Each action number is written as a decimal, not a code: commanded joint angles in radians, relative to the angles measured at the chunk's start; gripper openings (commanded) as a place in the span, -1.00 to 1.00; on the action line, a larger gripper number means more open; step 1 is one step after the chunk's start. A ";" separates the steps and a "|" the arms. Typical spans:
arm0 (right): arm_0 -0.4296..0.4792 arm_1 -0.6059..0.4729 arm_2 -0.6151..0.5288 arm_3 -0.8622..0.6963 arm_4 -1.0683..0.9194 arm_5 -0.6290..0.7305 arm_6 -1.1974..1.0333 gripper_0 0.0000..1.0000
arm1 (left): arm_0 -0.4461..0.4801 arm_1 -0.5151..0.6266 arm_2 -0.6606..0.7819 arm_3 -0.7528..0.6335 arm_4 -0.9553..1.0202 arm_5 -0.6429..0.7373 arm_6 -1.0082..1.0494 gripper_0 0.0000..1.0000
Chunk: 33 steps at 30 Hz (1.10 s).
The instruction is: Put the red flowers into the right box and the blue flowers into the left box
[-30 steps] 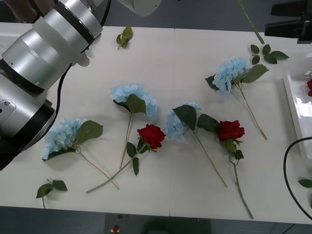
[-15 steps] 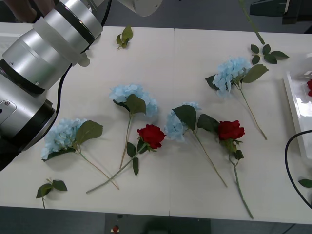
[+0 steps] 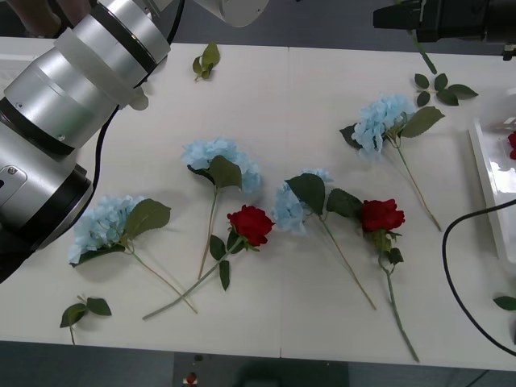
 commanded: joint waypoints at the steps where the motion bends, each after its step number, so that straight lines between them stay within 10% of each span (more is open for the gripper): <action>1: -0.039 -0.005 -0.004 -0.033 0.000 0.000 -0.051 -0.95 | -0.048 -0.014 0.007 -0.031 -0.007 -0.016 0.026 -1.00; 21: -0.040 -0.005 -0.011 -0.033 -0.025 0.006 -0.085 -1.00 | -0.048 -0.014 0.007 -0.031 -0.007 -0.016 0.026 -1.00; 22: -0.040 -0.005 -0.011 -0.035 -0.025 0.006 -0.085 -1.00 | -0.048 -0.014 0.007 -0.031 -0.007 -0.016 0.026 -0.86; 24: -0.039 -0.005 -0.014 -0.033 -0.025 0.007 -0.085 -1.00 | -0.048 -0.014 0.007 -0.031 -0.007 -0.016 0.026 0.36; 26: -0.039 -0.005 -0.016 -0.033 -0.025 0.007 -0.085 -1.00 | -0.048 -0.014 0.007 -0.031 -0.007 -0.016 0.026 0.80; 33: -0.039 -0.022 -0.022 -0.033 -0.025 0.012 -0.085 -1.00 | -0.048 -0.014 0.007 -0.031 -0.007 -0.016 0.026 1.00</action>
